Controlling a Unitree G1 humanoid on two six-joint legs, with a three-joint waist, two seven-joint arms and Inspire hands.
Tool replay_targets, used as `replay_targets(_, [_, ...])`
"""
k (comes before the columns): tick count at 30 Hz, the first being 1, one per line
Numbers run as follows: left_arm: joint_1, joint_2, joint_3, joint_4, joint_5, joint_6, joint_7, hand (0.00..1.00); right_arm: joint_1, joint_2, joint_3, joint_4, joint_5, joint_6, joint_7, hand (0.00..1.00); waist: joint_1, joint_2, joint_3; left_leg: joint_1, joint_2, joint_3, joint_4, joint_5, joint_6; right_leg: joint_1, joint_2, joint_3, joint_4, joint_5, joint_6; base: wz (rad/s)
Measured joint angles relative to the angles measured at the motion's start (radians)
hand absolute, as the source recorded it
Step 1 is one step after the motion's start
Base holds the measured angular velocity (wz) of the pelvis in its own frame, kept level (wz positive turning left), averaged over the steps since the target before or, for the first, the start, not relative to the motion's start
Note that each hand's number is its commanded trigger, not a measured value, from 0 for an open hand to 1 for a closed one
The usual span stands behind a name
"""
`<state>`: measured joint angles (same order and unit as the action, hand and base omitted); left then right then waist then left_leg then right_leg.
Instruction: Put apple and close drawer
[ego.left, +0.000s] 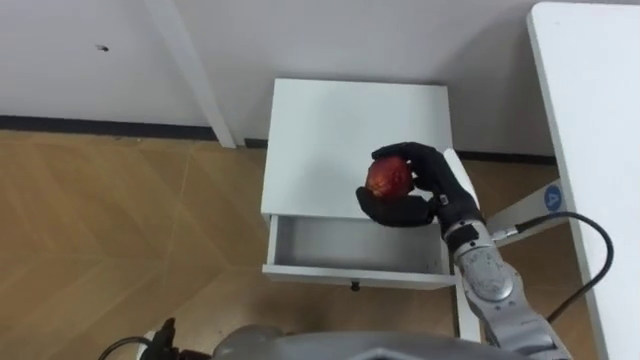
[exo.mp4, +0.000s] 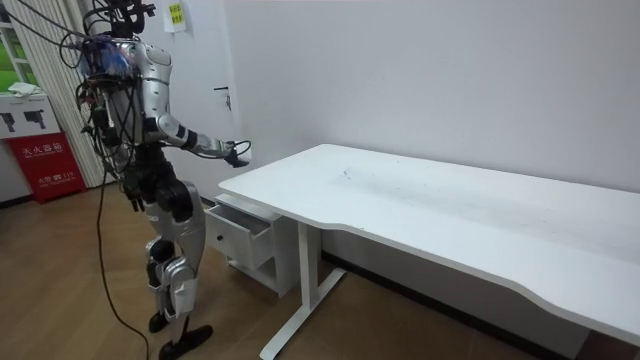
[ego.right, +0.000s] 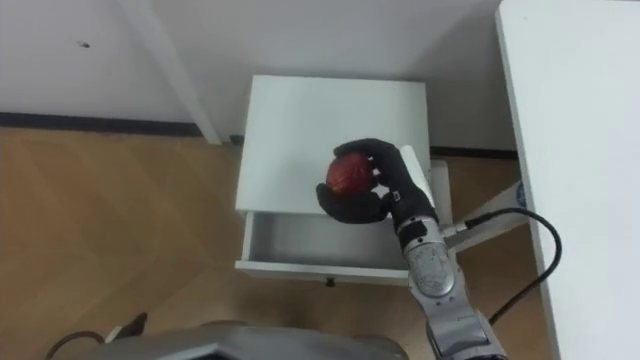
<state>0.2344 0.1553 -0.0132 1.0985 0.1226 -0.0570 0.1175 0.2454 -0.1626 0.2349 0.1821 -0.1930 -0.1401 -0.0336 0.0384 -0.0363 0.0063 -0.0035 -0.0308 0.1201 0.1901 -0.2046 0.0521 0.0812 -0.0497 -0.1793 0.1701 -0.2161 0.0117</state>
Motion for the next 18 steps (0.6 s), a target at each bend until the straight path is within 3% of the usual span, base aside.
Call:
replay_targets(4, [-0.006, 0.004, 0.001, -0.001, 0.002, 0.005, -0.014, 0.00, 0.005, -0.006, 0.002, 0.004, 0.000, 0.010, 0.039, 1.00, 0.020, -0.003, -0.0015, 0.008, 0.000, -0.019, -0.003, 0.000, 0.000, 0.005, 0.001, -0.001, -0.004, 0.000, 0.000, -0.08])
replay_targets(18, [-0.012, 0.010, 0.000, -0.019, 0.026, 0.007, -0.024, 0.00, 0.009, -0.009, 0.019, 0.110, -0.009, 0.034, 0.118, 1.00, 0.020, -0.009, 0.0024, 0.005, -0.003, -0.042, -0.004, 0.000, 0.000, 0.010, 0.001, -0.010, -0.002, 0.000, 0.000, 0.04])
